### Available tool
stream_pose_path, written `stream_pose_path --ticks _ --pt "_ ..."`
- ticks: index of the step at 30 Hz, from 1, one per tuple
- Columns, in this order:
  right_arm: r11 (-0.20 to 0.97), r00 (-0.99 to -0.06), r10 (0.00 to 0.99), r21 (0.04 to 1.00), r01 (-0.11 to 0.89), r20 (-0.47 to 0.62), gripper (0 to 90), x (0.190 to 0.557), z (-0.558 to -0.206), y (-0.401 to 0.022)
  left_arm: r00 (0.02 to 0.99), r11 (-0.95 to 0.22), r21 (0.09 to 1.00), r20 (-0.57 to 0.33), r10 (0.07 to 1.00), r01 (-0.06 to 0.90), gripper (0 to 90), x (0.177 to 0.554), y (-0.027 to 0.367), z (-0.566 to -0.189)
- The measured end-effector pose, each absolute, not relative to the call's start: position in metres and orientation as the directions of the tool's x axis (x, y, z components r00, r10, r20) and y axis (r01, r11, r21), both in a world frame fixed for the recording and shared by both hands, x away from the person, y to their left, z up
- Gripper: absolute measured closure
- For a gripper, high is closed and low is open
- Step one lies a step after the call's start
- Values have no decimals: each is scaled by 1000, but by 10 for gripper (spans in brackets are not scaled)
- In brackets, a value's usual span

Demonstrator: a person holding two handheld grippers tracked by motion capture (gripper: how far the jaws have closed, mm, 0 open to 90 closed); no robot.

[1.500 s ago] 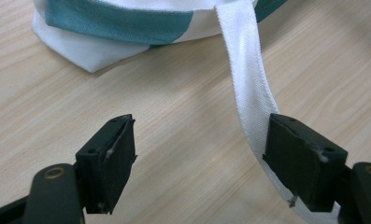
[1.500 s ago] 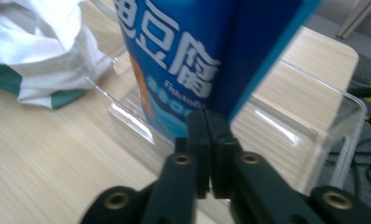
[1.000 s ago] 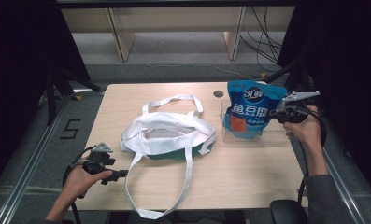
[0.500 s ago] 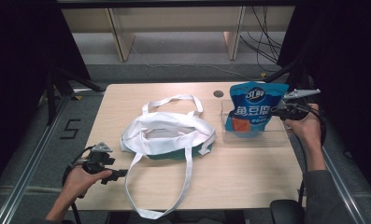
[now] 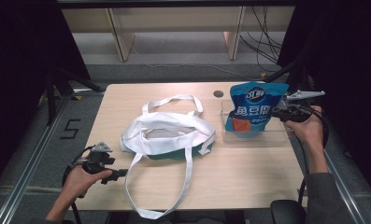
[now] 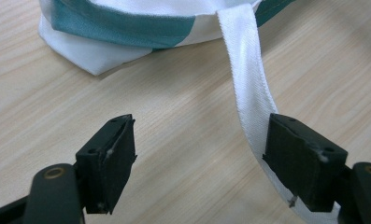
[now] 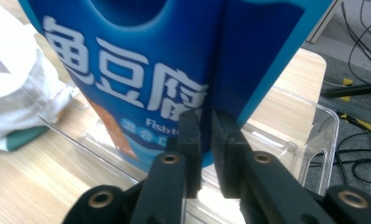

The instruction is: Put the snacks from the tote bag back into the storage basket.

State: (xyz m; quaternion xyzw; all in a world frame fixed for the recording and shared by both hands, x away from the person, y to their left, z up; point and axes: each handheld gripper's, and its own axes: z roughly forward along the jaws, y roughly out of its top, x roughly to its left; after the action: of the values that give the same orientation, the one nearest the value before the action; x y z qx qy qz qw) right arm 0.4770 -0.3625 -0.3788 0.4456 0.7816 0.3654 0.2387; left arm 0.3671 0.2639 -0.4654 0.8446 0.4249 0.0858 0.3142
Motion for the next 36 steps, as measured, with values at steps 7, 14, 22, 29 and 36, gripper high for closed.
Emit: stream_pose_path --ticks 7,14,22,29,36 --pt "297 -471 882 792 534 -13 655 459 -366 -350 624 -441 604 -122 772 664 241 367 264 -465" --pt "243 -468 883 811 533 44 520 441 -362 -333 627 -441 608 -122 769 660 242 367 264 -465" --pt "235 -488 870 815 530 66 450 420 -369 -312 628 -449 594 -124 768 668 242 366 262 -463" --pt "276 -541 839 808 520 62 423 414 -383 -288 620 -438 608 -117 776 662 241 365 262 -463" --pt "330 -619 782 796 507 69 393 406 -395 -262 626 -440 605 -127 770 664 241 365 263 -463"
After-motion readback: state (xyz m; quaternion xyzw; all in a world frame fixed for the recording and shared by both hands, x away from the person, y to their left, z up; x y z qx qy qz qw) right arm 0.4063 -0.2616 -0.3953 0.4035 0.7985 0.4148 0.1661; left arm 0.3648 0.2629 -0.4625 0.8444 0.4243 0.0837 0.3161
